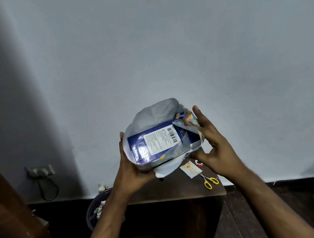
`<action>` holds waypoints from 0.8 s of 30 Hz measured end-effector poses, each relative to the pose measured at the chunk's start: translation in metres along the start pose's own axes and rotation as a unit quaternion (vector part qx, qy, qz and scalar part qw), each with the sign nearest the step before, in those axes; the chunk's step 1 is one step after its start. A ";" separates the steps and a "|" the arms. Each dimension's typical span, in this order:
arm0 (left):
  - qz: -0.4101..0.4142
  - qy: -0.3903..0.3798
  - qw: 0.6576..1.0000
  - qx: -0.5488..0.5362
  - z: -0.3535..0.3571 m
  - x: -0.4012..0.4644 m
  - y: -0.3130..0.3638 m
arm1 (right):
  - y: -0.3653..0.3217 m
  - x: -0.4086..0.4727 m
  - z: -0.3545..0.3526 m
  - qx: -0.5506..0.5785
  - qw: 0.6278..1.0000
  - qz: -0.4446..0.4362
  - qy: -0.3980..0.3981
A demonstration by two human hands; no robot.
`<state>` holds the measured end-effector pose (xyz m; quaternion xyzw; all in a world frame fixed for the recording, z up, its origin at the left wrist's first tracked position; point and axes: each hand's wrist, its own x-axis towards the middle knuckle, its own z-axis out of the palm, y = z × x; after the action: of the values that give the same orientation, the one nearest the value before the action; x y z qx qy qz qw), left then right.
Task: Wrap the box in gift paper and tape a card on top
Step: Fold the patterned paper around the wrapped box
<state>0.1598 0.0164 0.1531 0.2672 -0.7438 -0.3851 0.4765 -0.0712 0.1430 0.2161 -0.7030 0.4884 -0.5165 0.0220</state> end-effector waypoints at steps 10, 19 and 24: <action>-0.037 -0.028 0.999 0.027 -0.006 0.004 0.001 | -0.011 0.019 0.003 -0.123 0.981 -0.138 -0.053; -0.065 -0.011 0.998 0.004 -0.015 0.007 -0.008 | -0.017 0.021 -0.004 -0.143 0.987 -0.056 -0.057; -0.044 -0.036 0.998 0.017 -0.012 0.011 -0.006 | -0.027 0.028 -0.012 -0.140 0.986 -0.055 -0.073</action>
<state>0.1668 0.0006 0.1569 0.2942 -0.7544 -0.4020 0.4275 -0.0620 0.1426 0.2562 -0.7604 0.5139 -0.3910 -0.0693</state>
